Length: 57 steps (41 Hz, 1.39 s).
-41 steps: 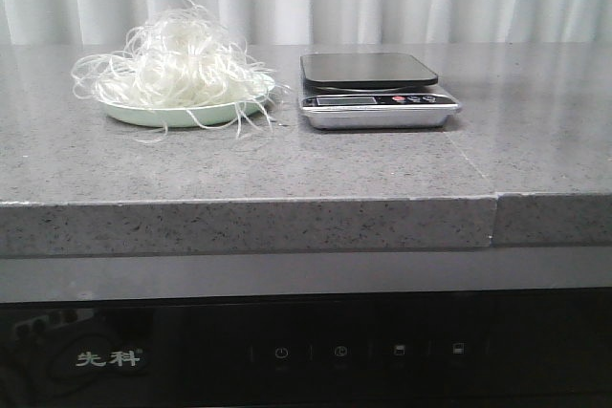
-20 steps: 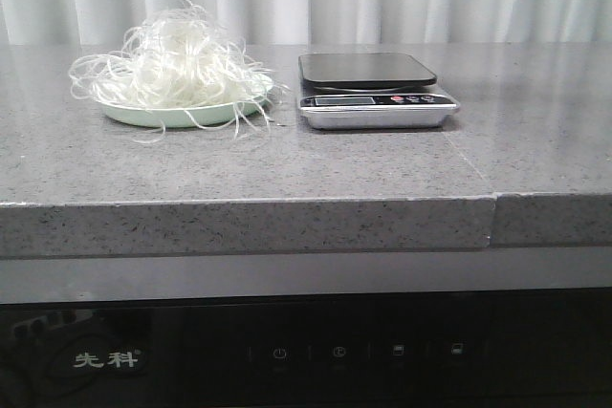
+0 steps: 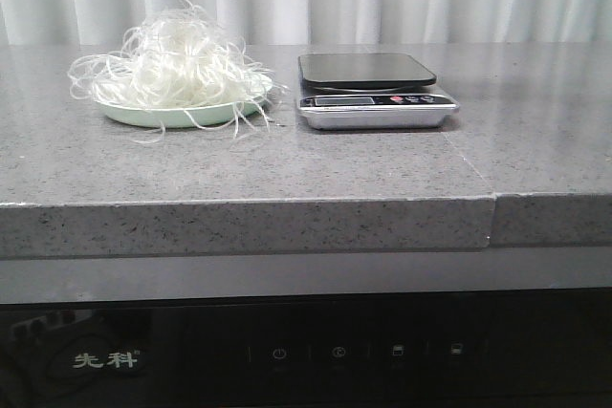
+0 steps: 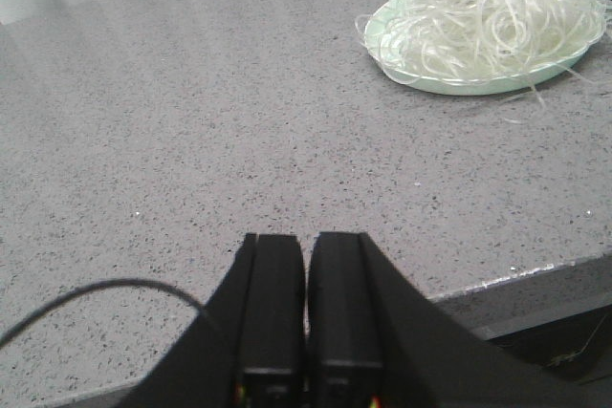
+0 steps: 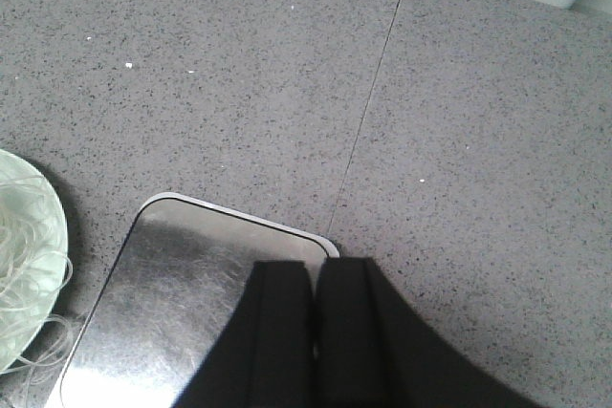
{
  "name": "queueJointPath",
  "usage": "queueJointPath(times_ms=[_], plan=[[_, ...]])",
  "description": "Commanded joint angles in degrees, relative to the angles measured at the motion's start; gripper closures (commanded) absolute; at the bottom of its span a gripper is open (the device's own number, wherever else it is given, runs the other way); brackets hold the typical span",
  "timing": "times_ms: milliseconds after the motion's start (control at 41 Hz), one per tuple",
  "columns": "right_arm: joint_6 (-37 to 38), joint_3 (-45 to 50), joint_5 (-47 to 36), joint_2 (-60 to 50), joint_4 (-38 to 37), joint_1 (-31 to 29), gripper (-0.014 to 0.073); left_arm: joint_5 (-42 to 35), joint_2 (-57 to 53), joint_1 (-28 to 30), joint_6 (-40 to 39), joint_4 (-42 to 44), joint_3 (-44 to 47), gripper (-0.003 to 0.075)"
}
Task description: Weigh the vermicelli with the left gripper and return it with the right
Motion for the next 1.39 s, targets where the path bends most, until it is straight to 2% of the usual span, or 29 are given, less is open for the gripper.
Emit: queueJointPath(times_ms=[0, 122, 220, 635, 952, 1367], plan=[[-0.1, -1.5, -3.6, -4.3, -0.8, -0.3, 0.0442, -4.4, 0.8, 0.1, -0.6, 0.4, -1.7, 0.0582], [-0.7, -1.2, -4.9, -5.9, -1.5, -0.3, 0.0442, -4.4, 0.8, 0.1, -0.6, 0.4, -1.7, 0.0582], [-0.7, 2.9, -9.1, -8.2, -1.8, -0.3, 0.0442, -4.4, 0.8, 0.1, -0.6, 0.4, -1.7, 0.0582], [-0.4, 44.3, -36.1, -27.0, -1.9, -1.7, 0.0442, -4.4, 0.8, 0.1, -0.6, 0.4, -1.7, 0.0582], [-0.4, 71.4, -47.3, -43.8, -1.9, -8.7, 0.0442, -4.4, 0.8, 0.1, -0.6, 0.4, -1.7, 0.0582], [-0.3, 97.9, -54.8, -67.4, -1.9, -20.0, 0.0442, -4.4, 0.8, 0.1, -0.6, 0.4, -1.7, 0.0582]])
